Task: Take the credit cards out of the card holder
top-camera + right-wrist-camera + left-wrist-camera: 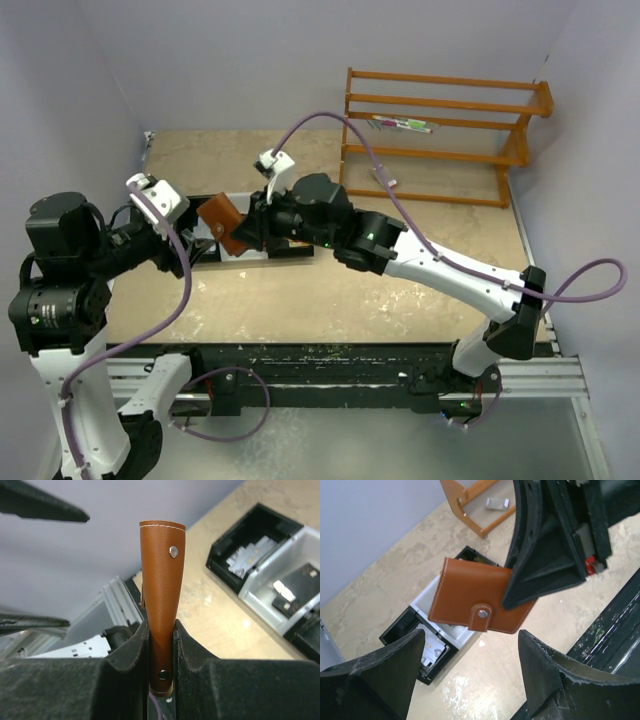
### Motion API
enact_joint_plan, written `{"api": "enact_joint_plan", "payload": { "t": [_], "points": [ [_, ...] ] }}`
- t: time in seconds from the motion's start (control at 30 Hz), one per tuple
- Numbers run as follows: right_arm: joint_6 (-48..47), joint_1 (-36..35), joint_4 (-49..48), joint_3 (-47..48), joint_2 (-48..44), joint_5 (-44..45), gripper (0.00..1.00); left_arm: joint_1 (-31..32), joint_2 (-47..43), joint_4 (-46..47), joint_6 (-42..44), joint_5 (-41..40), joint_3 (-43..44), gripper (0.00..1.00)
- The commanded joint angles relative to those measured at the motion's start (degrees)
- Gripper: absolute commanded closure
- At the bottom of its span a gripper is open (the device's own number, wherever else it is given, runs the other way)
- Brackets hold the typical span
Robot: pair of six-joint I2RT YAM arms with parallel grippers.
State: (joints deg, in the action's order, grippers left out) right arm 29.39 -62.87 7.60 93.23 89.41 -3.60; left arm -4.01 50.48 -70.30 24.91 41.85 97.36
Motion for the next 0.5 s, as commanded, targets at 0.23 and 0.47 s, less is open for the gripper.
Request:
{"api": "enact_joint_plan", "payload": {
  "t": [0.23, 0.47],
  "points": [
    [0.69, -4.85, 2.65, 6.28, 0.77, 10.96, 1.00, -0.06, -2.21, 3.90, 7.61, -2.17, -10.48, 0.26],
    [3.47, -5.99, 0.68, 6.15, 1.30, 11.19, 1.00, -0.08, -2.73, 3.52, 5.16, 0.98, -12.57, 0.27]
  ]
}}
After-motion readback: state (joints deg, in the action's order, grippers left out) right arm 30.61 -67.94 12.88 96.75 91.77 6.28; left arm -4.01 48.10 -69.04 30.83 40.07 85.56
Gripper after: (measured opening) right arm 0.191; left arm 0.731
